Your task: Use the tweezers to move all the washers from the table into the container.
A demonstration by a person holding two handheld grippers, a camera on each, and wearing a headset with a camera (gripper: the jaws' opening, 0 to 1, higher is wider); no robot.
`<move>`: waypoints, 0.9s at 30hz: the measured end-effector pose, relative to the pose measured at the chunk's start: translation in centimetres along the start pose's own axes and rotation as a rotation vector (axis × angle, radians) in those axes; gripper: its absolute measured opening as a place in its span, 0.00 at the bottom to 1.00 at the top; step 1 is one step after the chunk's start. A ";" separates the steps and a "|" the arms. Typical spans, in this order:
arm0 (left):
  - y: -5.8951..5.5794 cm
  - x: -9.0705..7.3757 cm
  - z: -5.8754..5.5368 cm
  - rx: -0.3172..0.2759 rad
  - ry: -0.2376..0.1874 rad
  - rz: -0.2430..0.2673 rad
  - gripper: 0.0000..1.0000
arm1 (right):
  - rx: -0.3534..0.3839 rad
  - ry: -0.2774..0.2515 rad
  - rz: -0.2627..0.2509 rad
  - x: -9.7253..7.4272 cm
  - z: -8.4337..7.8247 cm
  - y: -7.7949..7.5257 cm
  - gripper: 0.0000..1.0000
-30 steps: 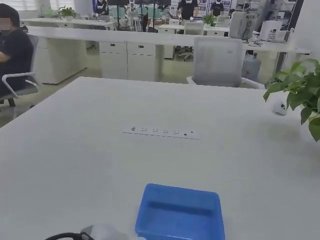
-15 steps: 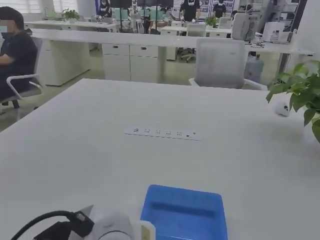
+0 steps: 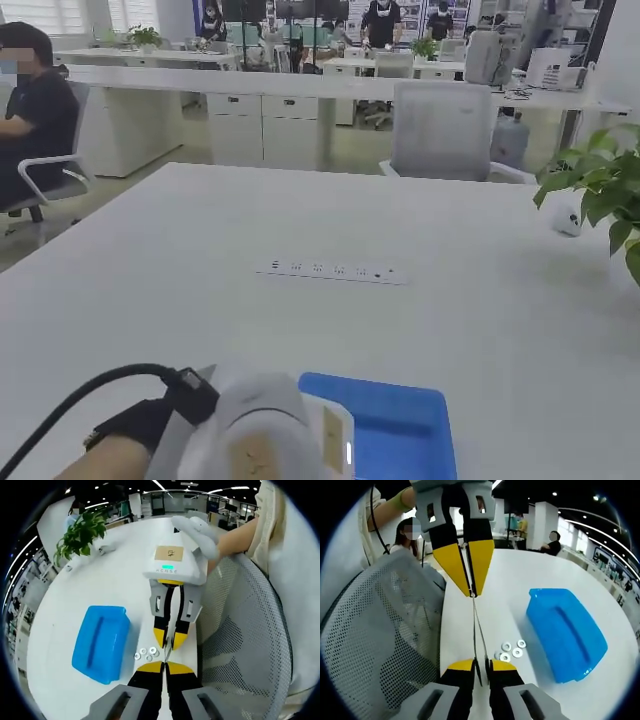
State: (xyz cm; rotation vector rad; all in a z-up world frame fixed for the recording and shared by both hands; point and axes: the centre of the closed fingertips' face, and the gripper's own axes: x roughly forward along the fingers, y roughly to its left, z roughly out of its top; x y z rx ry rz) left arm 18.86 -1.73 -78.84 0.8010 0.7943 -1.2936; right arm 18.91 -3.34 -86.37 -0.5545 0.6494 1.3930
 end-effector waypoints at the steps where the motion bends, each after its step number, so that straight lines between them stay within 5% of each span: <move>1: 0.0 0.0 0.0 0.003 0.002 0.002 0.00 | -0.002 -0.002 0.000 0.0 0.1 0.0 0.07; 27: 1.0 -1.3 1.9 0.066 -0.009 0.016 0.00 | -0.028 -0.060 -0.053 0.6 2.3 -1.8 0.07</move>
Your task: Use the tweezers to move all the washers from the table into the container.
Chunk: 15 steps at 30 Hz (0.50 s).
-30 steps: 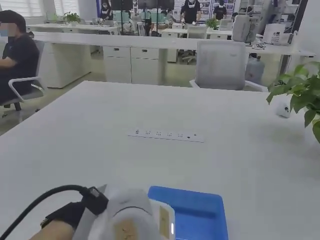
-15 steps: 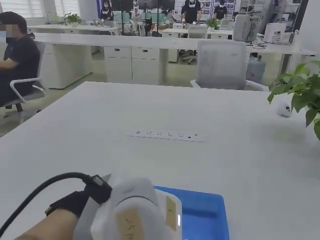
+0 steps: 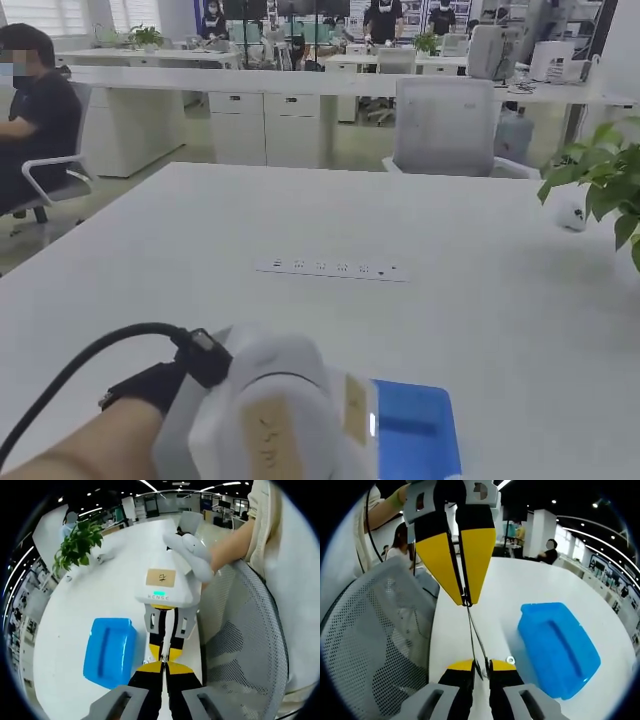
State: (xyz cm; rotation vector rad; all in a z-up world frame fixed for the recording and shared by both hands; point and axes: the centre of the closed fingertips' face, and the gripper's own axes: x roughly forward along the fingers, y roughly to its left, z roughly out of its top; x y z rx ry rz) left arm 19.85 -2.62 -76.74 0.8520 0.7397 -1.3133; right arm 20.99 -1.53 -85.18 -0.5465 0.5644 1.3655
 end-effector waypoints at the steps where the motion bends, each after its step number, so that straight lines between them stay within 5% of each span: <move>1: 0.1 0.0 0.0 0.001 0.000 0.001 0.00 | -0.001 -0.002 -0.003 0.0 0.1 -0.1 0.07; 15: 0.7 0.5 0.4 0.025 0.019 -0.012 0.00 | 0.044 -0.030 0.000 0.5 0.1 -0.6 0.07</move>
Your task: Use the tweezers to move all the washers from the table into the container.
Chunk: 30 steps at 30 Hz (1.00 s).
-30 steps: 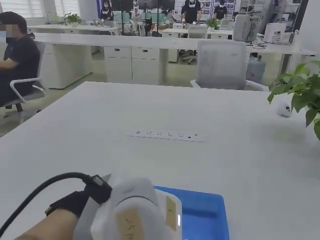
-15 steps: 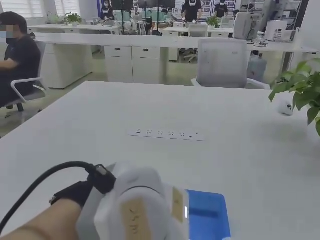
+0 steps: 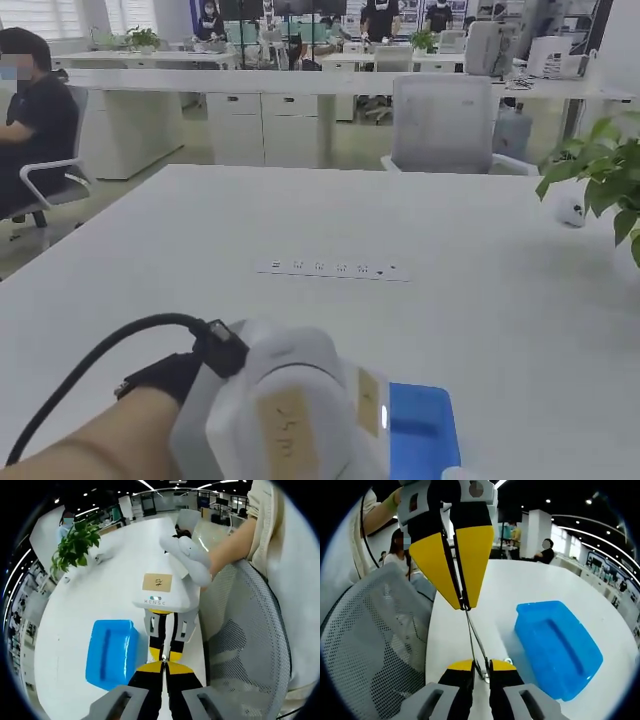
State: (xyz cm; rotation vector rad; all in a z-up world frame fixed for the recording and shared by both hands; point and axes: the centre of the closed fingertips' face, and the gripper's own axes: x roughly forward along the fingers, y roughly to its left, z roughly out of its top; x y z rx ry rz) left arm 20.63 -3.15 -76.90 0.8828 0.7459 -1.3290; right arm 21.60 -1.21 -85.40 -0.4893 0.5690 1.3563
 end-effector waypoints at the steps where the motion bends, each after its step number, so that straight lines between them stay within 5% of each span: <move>1: 0.0 0.0 0.1 0.002 0.000 -0.002 0.00 | 0.001 -0.001 0.000 0.0 0.0 0.0 0.07; 8: 0.7 0.3 0.7 0.005 -0.006 -0.019 0.00 | 0.033 -0.015 -0.003 -0.2 0.0 -0.3 0.08; 14: 1.0 0.5 1.1 0.014 -0.002 -0.041 0.00 | 0.012 -0.080 -0.012 -1.2 2.4 -0.4 0.05; 19: 1.2 0.8 1.2 -0.006 -0.020 -0.039 0.00 | 0.034 -0.075 -0.016 -1.0 2.1 -0.6 0.04; 23: 2.1 0.6 0.9 -0.029 -0.040 0.043 0.05 | 0.081 -0.084 -0.020 -1.1 2.0 -0.9 0.03; 27: 3.4 0.3 -1.3 0.008 0.028 0.181 0.17 | 0.147 -0.103 -0.028 -1.1 2.0 -1.2 0.03; 30: 3.6 0.1 -2.3 0.010 0.037 0.264 0.30 | 0.191 -0.118 -0.037 -1.2 2.0 -1.5 0.03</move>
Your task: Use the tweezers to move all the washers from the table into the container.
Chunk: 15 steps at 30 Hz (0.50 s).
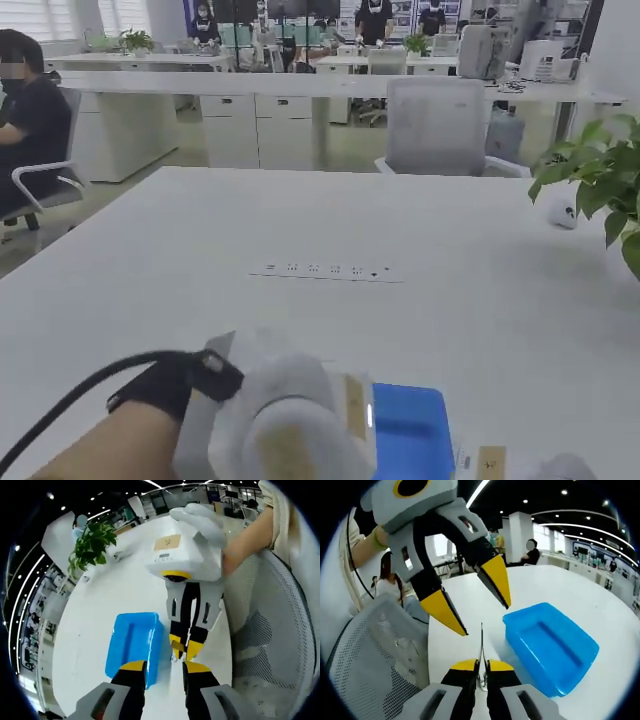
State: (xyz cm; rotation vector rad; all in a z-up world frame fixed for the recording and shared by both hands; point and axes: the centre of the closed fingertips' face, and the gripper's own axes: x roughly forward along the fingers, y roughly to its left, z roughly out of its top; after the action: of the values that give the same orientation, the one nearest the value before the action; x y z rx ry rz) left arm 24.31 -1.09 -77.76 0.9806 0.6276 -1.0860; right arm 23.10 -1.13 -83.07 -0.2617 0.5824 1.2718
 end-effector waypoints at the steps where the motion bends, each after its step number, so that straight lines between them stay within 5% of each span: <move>1: -0.1 -0.1 -0.3 -0.007 -0.006 0.023 0.32 | 0.018 -0.004 -0.003 -0.1 0.0 -0.1 0.03; 5: -0.2 -0.8 -0.9 -0.018 -0.041 0.128 0.35 | 0.049 -0.011 -0.009 -0.4 -0.1 -0.2 0.03; 10: -0.7 -1.9 -0.6 -0.135 -0.157 0.217 0.35 | 0.074 -0.032 -0.017 -1.4 0.7 -0.1 0.03; 15: -1.6 -2.8 -0.4 -0.478 -0.354 0.164 0.33 | 0.096 -0.059 -0.032 -2.4 1.9 -0.6 0.03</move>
State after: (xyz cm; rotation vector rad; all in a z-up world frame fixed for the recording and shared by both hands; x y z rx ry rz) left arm 21.82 0.24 -76.18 0.4048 0.4739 -0.8782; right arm 23.76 -2.33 -80.32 -0.1526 0.5854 1.2131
